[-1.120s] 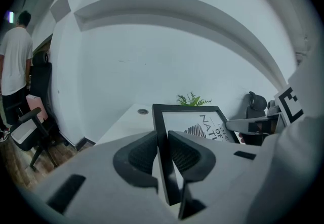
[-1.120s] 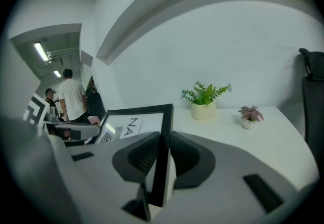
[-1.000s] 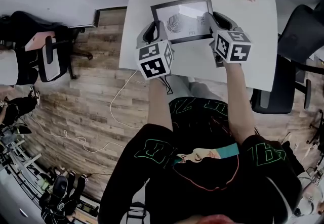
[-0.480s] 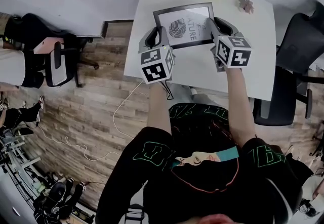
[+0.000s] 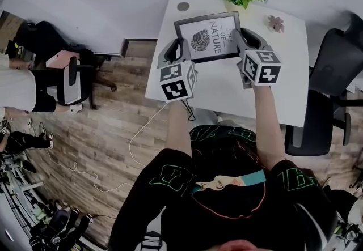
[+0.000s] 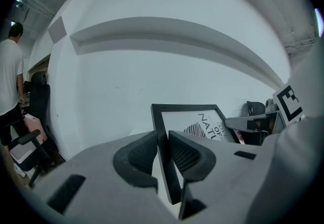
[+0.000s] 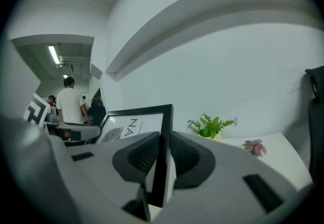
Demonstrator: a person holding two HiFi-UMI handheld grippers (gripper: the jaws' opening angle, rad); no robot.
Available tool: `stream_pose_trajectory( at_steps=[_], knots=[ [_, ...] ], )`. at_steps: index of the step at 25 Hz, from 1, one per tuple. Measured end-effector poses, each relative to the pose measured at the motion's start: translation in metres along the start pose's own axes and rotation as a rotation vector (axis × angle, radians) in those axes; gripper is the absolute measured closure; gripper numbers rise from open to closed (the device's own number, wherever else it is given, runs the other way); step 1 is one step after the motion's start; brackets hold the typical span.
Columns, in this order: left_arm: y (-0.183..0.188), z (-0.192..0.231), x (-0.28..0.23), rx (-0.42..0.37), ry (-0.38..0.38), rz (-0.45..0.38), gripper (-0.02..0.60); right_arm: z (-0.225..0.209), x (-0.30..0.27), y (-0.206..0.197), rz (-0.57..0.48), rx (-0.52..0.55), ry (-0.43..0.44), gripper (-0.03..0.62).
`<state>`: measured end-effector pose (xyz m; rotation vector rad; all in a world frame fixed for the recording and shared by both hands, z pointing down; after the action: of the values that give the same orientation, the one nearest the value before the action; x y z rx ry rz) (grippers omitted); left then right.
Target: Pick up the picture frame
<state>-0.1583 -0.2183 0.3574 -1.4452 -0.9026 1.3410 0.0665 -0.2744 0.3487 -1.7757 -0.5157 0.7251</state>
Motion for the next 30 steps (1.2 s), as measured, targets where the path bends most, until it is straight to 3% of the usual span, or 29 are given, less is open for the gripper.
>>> stream_pose_trajectory(
  at_steps=[21, 30],
  knots=[
    [0.068, -0.020, 0.000, -0.025, -0.030, -0.188, 0.503, -0.006, 0.019, 0.073, -0.174, 0.122, 0.003, 0.520],
    [0.092, -0.044, -0.011, -0.054, -0.062, -0.232, 0.502, -0.028, 0.030, 0.091, -0.217, 0.121, -0.016, 0.520]
  ],
)
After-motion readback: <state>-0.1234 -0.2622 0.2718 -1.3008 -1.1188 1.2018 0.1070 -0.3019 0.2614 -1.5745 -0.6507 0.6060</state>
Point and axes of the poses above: the fingertips, and each gripper's own axes: x backward along the fingers, z to its left, y out of its top, the point moved 6 cm from there along x, backward along the fingers, and after that the axes turned 14 degrees about y, right-handed, at the moved point
